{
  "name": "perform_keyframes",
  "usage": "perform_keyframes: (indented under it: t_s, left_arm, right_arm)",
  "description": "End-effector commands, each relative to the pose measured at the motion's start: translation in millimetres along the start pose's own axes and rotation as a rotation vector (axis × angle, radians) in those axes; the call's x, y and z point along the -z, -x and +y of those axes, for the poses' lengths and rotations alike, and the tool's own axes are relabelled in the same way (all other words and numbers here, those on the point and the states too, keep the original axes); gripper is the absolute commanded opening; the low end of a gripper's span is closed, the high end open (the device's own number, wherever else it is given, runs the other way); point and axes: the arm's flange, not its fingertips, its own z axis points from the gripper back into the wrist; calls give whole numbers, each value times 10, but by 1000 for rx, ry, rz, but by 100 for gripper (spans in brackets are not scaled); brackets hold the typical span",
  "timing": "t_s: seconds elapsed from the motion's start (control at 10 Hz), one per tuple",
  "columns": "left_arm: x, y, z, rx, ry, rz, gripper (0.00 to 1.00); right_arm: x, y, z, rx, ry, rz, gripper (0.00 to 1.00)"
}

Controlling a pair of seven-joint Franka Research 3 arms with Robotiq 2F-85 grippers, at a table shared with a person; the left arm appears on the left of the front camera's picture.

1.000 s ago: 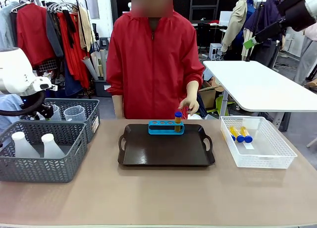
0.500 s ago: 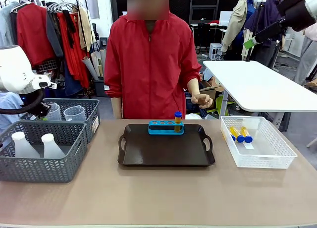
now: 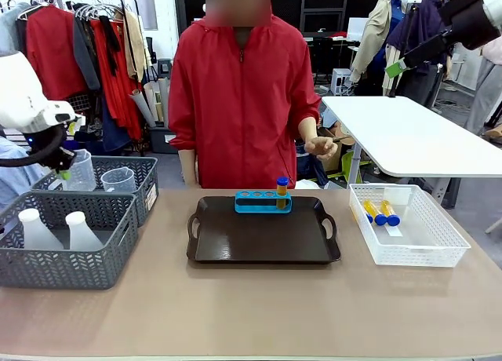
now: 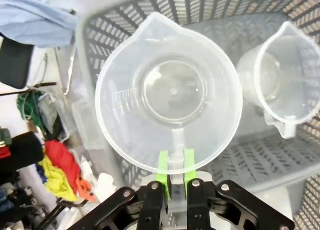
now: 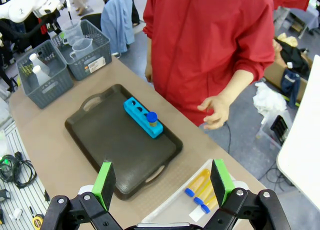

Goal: Prepare the laboratory tools.
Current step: Pick up one Large Measuring Cup and place it on the Handle tray.

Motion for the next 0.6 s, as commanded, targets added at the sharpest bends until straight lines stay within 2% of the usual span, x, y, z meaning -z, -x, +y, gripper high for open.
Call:
perform_keyframes:
  t_s: [0.0, 0.5]
  left_arm:
    - [-459, -24, -50, 30, 45, 20, 0]
    - [-2132, -126, -391, 282, 63, -39, 0]
  right_arm:
    - [-9, -6, -5, 1, -10, -10, 100]
    - [-9, -6, -5, 1, -10, -10, 100]
